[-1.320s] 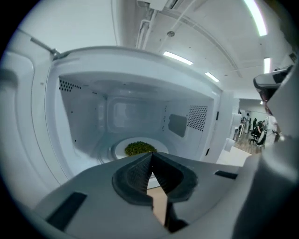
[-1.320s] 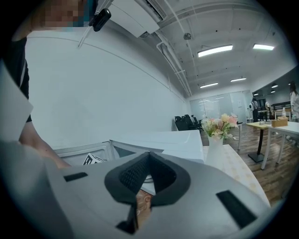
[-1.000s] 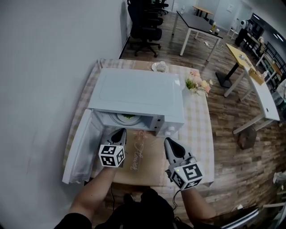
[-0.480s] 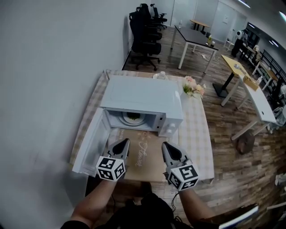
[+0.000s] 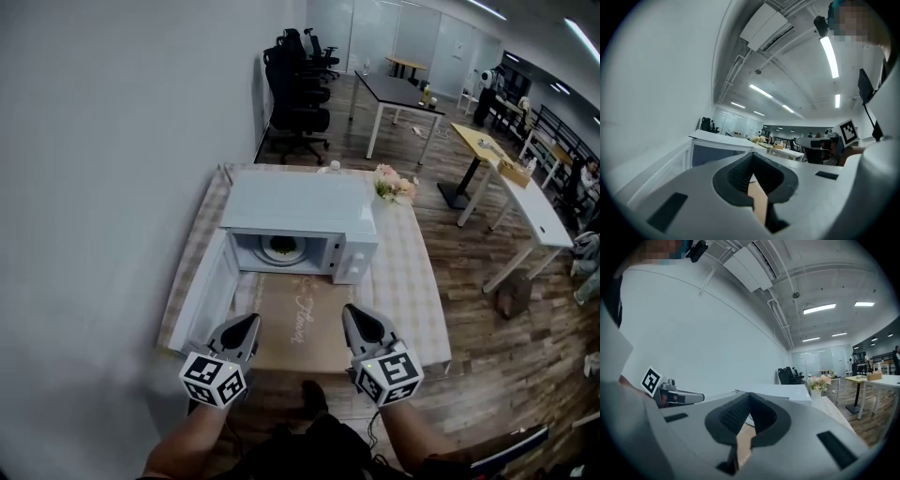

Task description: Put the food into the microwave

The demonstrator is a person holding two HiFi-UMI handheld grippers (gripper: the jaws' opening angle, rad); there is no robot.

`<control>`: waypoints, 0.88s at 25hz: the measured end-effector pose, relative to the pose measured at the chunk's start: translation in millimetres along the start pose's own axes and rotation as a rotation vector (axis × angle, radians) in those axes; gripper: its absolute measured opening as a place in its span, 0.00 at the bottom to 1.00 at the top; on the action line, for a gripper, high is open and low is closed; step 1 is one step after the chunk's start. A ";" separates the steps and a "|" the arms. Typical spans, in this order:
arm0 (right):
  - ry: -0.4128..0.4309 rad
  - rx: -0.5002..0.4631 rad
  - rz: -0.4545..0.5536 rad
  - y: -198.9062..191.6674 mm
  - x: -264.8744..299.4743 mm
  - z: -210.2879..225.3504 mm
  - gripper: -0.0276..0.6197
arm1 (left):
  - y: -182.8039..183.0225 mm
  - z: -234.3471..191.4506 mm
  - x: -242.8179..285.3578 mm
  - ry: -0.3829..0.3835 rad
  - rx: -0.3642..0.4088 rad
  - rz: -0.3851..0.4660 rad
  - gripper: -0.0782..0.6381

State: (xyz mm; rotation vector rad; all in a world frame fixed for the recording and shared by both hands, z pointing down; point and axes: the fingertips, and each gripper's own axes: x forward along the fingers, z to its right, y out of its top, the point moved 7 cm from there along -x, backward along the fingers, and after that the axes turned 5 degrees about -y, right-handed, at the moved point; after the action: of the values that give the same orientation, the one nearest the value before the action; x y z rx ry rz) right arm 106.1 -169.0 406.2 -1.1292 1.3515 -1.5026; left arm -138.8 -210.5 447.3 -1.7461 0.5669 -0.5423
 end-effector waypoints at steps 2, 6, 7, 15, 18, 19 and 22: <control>-0.007 -0.002 0.007 3.3 -9.0 -6.7 0.05 | 5.2 5.3 -12.9 0.019 0.034 0.022 0.12; -0.023 -0.009 0.013 9.5 -29.0 -19.4 0.05 | 14.1 15.1 -33.0 0.034 0.059 0.096 0.12; -0.027 -0.007 0.014 11.0 -33.7 -21.9 0.05 | 15.0 17.6 -35.1 0.024 0.060 0.099 0.12; -0.060 -0.001 -0.017 8.7 -53.9 -17.7 0.05 | 16.7 41.9 -37.2 0.031 0.078 0.117 0.12; -0.019 0.009 0.003 10.1 -55.5 -14.1 0.05 | 16.9 50.6 -31.3 0.031 0.080 0.108 0.12; -0.003 -0.005 0.011 10.8 -55.5 -12.9 0.05 | 16.0 53.1 -28.1 0.032 0.074 0.104 0.12; -0.003 -0.076 0.006 11.5 -56.8 -6.2 0.05 | 13.3 63.8 -20.4 0.049 0.057 0.091 0.12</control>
State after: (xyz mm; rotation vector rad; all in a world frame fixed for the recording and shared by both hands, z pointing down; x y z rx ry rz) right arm 116.0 -114.2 388.8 -1.1729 1.4193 -1.4558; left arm -116.0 -152.9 418.3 -1.6486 0.6561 -0.5335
